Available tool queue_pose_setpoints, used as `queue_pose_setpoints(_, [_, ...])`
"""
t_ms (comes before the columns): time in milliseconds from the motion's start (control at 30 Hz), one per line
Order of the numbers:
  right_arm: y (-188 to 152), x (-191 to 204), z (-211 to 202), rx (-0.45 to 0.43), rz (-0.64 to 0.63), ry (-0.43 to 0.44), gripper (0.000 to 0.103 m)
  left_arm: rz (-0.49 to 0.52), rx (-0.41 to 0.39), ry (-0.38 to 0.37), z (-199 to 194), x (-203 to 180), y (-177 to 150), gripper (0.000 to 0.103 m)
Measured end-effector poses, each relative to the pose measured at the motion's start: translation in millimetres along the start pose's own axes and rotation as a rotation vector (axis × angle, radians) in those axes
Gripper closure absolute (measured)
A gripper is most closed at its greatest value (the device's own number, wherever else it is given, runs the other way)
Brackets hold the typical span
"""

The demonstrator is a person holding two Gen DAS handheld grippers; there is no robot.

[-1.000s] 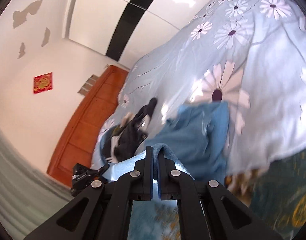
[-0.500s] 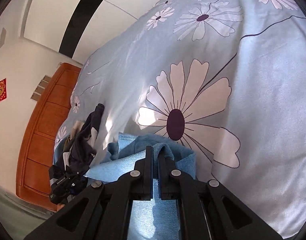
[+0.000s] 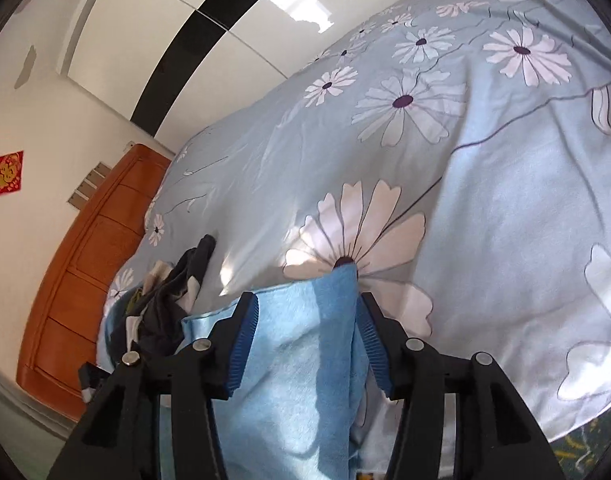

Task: Fold clothes
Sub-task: 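Lay the folded hem over the collar and open both grippers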

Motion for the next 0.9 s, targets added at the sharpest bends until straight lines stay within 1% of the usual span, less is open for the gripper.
queue_pose_setpoints(67, [-20, -1, -7, 0.039, -0.008, 0.023, 0.049, 0.007, 0.025, 0.021, -4, 7, -21, 0.021])
queue_pose_setpoints(133, [-56, -10, -9, 0.098, -0.048, -0.017, 0.049, 0.013, 0.053, 0.04, -8, 15, -42, 0.021])
queue_pose_setpoints(233, [-99, -21, -9, 0.166, -0.048, 0.019, 0.049, -0.013, 0.132, 0.047, 0, 28, -68, 0.021])
queue_pose_setpoints(267, [-112, -25, -8, 0.187, -0.043, 0.032, 0.049, -0.026, 0.137, 0.037, 3, 30, -70, 0.021])
queue_pose_setpoints(367, [-127, -34, 6, 0.22, 0.012, 0.031, 0.049, -0.061, 0.122, 0.011, 10, 31, -68, 0.021])
queue_pose_setpoints(400, [-126, -34, 8, 0.206, 0.027, 0.036, 0.049, -0.072, 0.118, 0.005, 12, 32, -66, 0.021])
queue_pose_setpoints(500, [-124, -19, 8, 0.195, 0.032, 0.114, 0.049, -0.109, 0.101, -0.014, 11, 33, -64, 0.023])
queue_pose_setpoints(533, [-125, -14, 11, 0.209, 0.035, 0.138, 0.049, -0.122, 0.093, -0.021, 10, 34, -64, 0.023])
queue_pose_setpoints(567, [-127, -11, 13, 0.212, 0.026, 0.133, 0.05, -0.13, 0.078, -0.029, 9, 34, -63, 0.025])
queue_pose_setpoints(600, [-128, -8, 16, 0.215, 0.016, 0.126, 0.051, -0.137, 0.064, -0.036, 8, 34, -62, 0.037])
queue_pose_setpoints(633, [-129, -7, 17, 0.211, 0.011, 0.122, 0.056, -0.139, 0.057, -0.03, 9, 34, -62, 0.048])
queue_pose_setpoints(667, [-130, -6, 19, 0.207, 0.005, 0.118, 0.068, -0.141, 0.06, -0.012, 10, 36, -63, 0.065])
queue_pose_setpoints(700, [-131, -6, 19, 0.203, 0.023, 0.127, 0.074, -0.143, 0.063, -0.002, 11, 36, -65, 0.079])
queue_pose_setpoints(733, [-130, -5, 19, 0.203, 0.048, 0.148, 0.086, -0.143, 0.06, -0.013, 11, 33, -67, 0.086])
queue_pose_setpoints(767, [-130, -5, 18, 0.202, 0.063, 0.157, 0.089, -0.144, 0.049, -0.021, 9, 31, -68, 0.089])
queue_pose_setpoints(800, [-130, -5, 17, 0.2, 0.078, 0.164, 0.09, -0.145, 0.036, -0.024, 5, 28, -69, 0.09])
queue_pose_setpoints(900, [-129, 3, 5, 0.176, 0.062, 0.168, 0.093, -0.159, 0.006, -0.038, -10, 21, -74, 0.091])
Point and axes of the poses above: each gripper's, at about its wrist camera, not at the fingertips, and z roughly the way its jaws point, x to its left, y to its top, the point moved 9 cm from there along z, roughly the way its jaws point, and after that the axes turned 9 degrees about -y, right-handed, at the moved point
